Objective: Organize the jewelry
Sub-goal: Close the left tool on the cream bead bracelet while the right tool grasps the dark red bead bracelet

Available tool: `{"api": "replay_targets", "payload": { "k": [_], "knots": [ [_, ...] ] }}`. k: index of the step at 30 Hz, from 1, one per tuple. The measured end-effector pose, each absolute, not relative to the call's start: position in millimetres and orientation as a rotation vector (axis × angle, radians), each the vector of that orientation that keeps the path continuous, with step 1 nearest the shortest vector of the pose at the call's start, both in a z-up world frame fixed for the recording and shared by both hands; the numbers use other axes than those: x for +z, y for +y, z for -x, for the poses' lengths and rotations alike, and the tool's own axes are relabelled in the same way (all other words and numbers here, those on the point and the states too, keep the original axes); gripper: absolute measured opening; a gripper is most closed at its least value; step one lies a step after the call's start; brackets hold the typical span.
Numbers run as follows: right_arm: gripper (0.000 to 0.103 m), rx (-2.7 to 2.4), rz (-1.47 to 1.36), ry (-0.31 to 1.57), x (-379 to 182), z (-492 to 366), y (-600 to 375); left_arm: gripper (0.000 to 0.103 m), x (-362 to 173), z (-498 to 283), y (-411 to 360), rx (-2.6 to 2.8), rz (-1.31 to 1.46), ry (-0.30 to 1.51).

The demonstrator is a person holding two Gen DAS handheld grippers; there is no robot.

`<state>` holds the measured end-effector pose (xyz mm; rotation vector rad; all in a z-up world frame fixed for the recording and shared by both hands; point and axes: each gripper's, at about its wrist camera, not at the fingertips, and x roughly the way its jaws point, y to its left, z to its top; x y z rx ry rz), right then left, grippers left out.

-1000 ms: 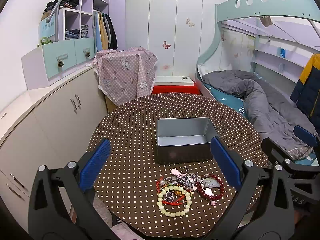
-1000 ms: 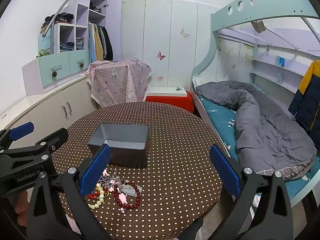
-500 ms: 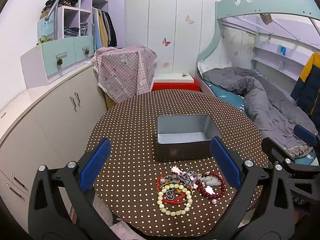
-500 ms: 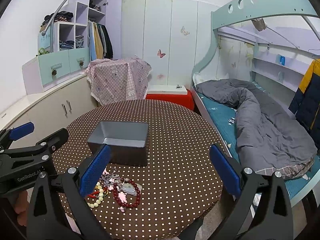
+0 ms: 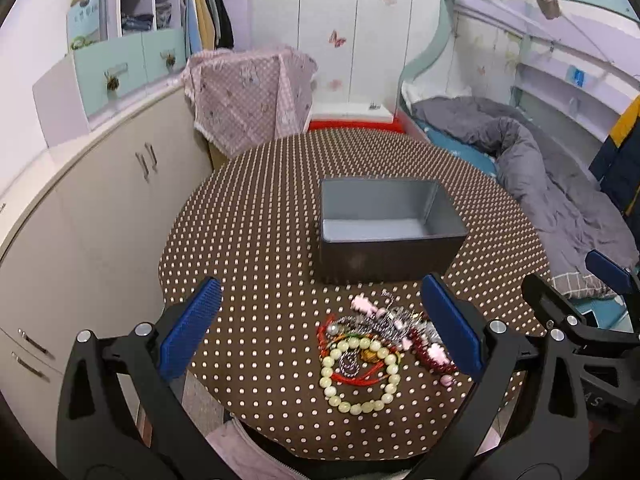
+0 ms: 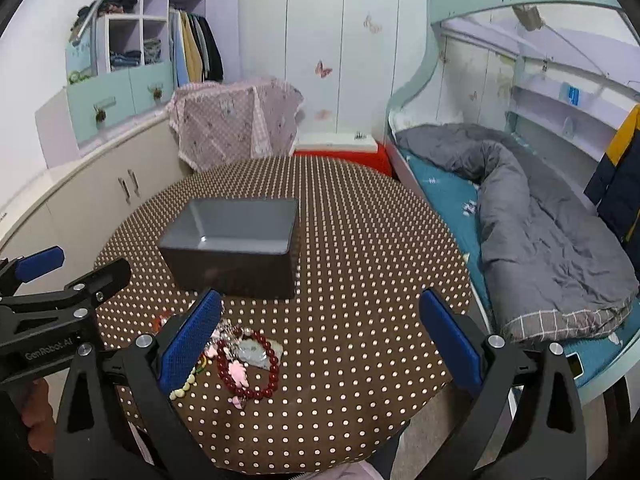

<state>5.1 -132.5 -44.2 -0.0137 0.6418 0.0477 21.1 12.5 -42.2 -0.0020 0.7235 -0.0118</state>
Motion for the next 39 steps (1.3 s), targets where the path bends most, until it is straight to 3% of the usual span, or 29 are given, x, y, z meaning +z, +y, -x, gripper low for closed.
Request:
{"api": "replay_targets", "payload": {
  "k": [23, 36, 39],
  "knots": [
    [0.095, 0.003, 0.023, 0.891, -112.5, -37.7, -136.5, 0.097, -119.5, -53.9, 40.7, 0.011, 0.040, 1.043],
    [0.095, -0.022, 0.094, 0.913, -125.3, -41.1, -129.5, 0.095, -139.1, -51.4, 52.0, -0.041, 0.001, 1.123],
    [0.086, -0.029, 0.143, 0.884, -125.3, -37.8, -123.0, 0.088, -137.6, -47.1, 50.1, -0.047, -0.008, 1.118]
  ]
}}
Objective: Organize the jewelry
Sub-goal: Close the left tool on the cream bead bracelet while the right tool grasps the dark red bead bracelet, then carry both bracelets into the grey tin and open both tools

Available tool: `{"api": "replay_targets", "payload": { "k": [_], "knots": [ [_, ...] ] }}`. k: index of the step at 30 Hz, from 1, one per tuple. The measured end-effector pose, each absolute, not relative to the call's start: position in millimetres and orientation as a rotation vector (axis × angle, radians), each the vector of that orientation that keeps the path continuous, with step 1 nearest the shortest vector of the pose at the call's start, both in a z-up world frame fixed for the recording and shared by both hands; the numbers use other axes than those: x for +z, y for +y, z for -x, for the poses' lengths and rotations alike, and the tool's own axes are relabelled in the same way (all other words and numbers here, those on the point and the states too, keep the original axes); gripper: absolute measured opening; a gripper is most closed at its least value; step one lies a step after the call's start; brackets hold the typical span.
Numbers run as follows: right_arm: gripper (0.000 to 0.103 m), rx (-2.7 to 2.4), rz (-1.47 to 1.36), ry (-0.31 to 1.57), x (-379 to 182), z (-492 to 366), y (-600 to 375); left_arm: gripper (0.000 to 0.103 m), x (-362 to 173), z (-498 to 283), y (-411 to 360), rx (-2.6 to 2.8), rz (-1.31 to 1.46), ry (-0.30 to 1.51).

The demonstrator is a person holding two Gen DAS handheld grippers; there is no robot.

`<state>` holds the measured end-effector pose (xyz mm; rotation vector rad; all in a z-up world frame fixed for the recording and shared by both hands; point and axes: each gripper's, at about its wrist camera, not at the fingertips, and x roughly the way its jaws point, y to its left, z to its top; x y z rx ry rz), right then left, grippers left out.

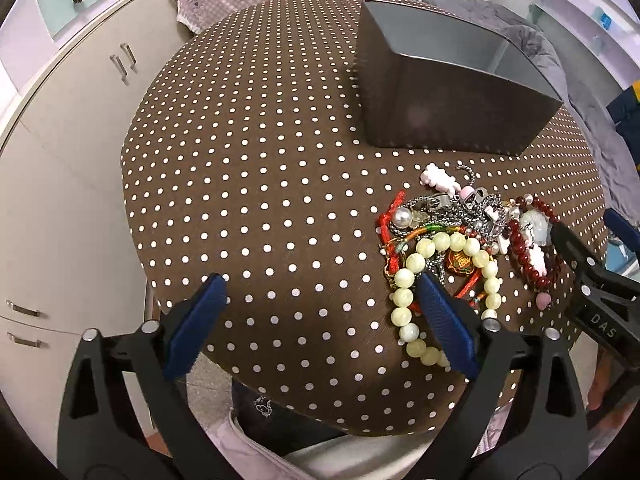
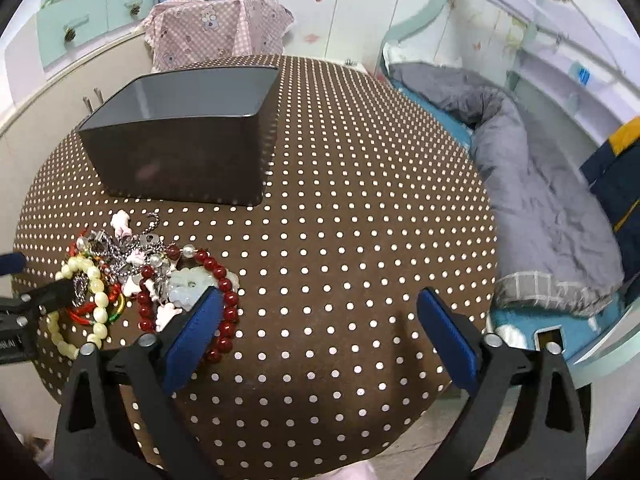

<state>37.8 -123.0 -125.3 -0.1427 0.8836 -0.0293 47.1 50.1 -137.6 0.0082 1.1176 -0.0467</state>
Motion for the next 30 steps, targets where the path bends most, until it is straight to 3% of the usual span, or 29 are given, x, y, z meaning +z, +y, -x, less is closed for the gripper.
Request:
{"api": "replay_targets", "payload": {
  "k": [2, 3, 4, 5, 8, 10, 30],
  "knots": [
    [0.066, 0.006, 0.130, 0.884, -125.8, -36.3, -122.3, 0.073, -133.5, -44.6, 49.3, -0.063, -0.013, 1.107],
    [0.058, 0.021, 0.117, 0.885, -125.8, -36.4, -123.7, 0.057, -131.2, -43.0, 50.0, -0.074, -0.012, 1.098],
    [0.037, 0.032, 0.107, 0.888, -126.3, -36.3, -124.8, 0.040, -129.9, -42.3, 51.0, -0.081, -0.010, 1.092],
    [0.020, 0.034, 0.108, 0.902, -127.6, -38.0, -124.9, 0.032, -128.6, -41.2, 51.8, -0.094, -0.003, 1.090],
    [0.008, 0.061, 0.104, 0.914, -131.4, -39.1, -123.0, 0.019, -128.3, -42.6, 56.8, -0.107, 0.006, 1.096],
    [0.007, 0.069, 0.088, 0.913, -130.7, -38.5, -124.0, 0.009, -128.3, -42.6, 62.3, -0.122, 0.031, 1.101],
    [0.007, 0.120, 0.070, 0.789, -83.3, -32.0, -130.4, 0.009, -95.4, -51.2, 69.4, -0.215, 0.131, 1.036]
  ]
}}
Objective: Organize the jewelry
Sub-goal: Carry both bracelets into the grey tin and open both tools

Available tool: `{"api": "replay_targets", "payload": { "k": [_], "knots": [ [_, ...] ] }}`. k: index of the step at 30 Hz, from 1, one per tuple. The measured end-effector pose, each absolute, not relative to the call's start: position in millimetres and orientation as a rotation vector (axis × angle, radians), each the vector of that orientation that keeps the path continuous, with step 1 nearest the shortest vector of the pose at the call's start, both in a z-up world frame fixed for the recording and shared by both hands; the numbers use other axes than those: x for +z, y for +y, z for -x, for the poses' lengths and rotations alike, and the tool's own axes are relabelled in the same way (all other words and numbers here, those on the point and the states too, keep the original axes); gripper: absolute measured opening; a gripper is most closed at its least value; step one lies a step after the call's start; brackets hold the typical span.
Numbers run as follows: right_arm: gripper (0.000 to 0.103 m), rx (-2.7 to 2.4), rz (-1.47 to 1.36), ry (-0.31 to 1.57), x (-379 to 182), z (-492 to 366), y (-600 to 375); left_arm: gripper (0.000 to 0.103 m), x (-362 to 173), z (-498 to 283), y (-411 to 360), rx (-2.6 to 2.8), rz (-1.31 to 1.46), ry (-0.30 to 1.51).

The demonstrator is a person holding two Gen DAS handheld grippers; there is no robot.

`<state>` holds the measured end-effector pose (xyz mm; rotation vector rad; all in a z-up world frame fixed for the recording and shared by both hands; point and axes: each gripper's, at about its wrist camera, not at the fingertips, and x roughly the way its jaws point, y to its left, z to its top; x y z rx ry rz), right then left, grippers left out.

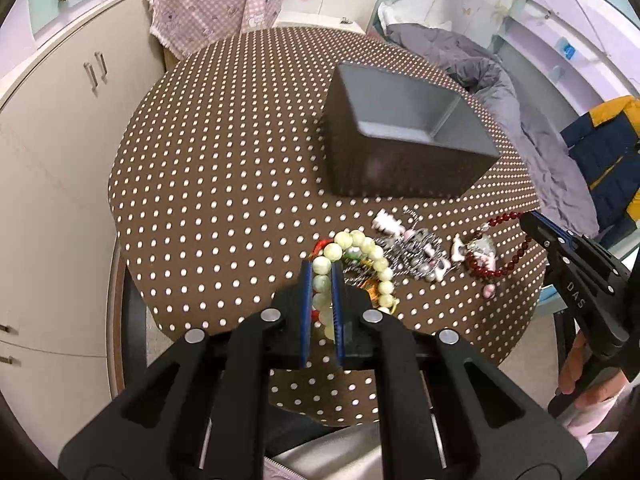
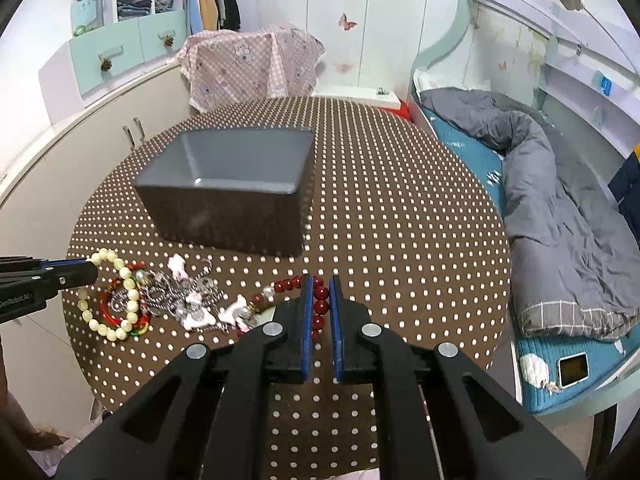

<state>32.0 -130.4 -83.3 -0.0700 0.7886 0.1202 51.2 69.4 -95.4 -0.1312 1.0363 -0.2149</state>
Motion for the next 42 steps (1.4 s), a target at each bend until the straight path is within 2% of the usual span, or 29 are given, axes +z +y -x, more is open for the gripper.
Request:
{"api": "replay_targets", "payload": {
  "k": [22, 39, 42],
  "knots": [
    [0.007, 0.142, 0.107, 0.524, 3.1, -55.6, -104.8, 0.009, -17.8, -91.8, 49.5, -0.260, 0.110, 0.805],
    [0.007, 0.201, 0.068, 0.666, -33.0, -106.9, -89.8, 0.010, -38.3, -141.2, 27.9, -0.267, 0.099, 0.852],
    [0.009, 0.215, 0.057, 0.673, -33.7, -109.1, -90.2, 0.010, -40.3, -140.8, 25.6, -0.259, 0.080, 0.847]
  ]
}}
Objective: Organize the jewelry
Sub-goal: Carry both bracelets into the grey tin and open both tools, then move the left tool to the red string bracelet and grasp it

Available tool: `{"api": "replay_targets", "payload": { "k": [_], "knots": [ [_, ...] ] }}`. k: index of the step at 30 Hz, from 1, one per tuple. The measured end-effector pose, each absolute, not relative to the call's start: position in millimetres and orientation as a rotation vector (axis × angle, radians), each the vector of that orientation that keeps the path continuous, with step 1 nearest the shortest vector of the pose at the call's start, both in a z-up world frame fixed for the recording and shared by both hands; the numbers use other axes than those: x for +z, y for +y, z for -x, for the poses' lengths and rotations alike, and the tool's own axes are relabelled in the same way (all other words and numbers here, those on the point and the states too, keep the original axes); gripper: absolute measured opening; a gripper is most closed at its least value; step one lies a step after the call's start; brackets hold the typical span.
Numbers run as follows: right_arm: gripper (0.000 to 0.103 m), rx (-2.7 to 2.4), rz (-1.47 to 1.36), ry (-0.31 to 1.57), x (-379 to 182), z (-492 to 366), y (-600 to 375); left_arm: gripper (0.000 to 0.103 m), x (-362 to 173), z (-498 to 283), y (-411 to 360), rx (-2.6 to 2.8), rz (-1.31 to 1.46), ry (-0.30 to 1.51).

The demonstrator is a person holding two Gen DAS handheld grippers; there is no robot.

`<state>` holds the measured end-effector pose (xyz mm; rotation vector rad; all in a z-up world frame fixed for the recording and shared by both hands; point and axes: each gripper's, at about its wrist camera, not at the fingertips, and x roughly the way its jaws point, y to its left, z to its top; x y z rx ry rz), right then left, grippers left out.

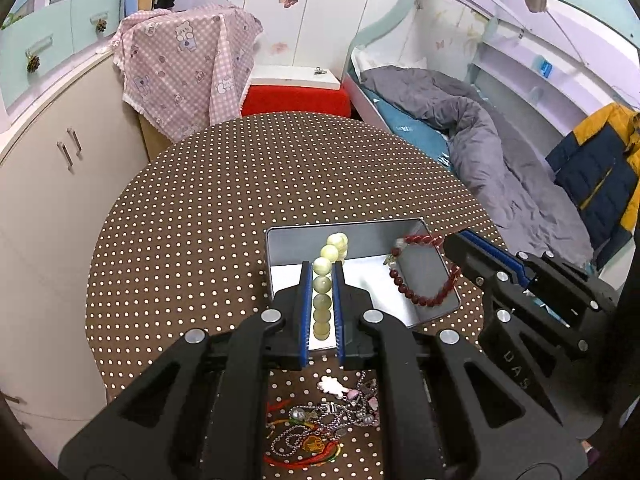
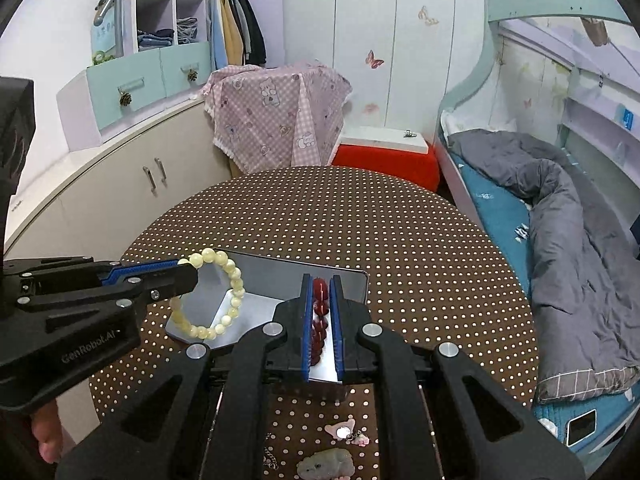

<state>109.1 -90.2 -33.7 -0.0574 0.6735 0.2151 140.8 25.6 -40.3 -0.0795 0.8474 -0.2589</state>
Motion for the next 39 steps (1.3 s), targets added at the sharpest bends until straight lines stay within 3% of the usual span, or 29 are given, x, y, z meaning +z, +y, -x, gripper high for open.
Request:
{"api": "replay_targets", "payload": {
  "k": [2, 3, 4, 6, 8, 39],
  "knots": [
    [0.042, 0.210, 0.043, 0.675, -31.9, -109.7, -93.1, 0.012, -39.2, -138.8, 24.4, -0.242, 0.054, 0.835],
    [0.051, 0.197, 0.046, 0.661, -30.3, -107.8, -93.9, 0.025, -38.7, -138.0, 23.5, -0.234, 0.044, 0.828],
    [0.059, 0.188, 0.051, 0.653, -29.9, -106.6, -95.6, 0.047, -37.6, -136.2, 23.0, -0.220, 0.036, 0.820],
    [0.064, 0.147, 0.055, 0.637, -27.1, -102.7, -101.4, 0.068, -33.6, -130.9, 27.6, -0.135, 0.023, 0.766],
    [0.068, 0.142, 0.040, 0.638, -26.7, -102.0, -108.2, 0.069, -29.6, -125.7, 31.2, -0.141, 0.031, 0.744],
    [0.068, 0.127, 0.039, 0.616, -19.7, -57.4, -109.3, 0.069, -27.9, -76.3, 46.4, -0.139, 0.022, 0.772]
  ]
}}
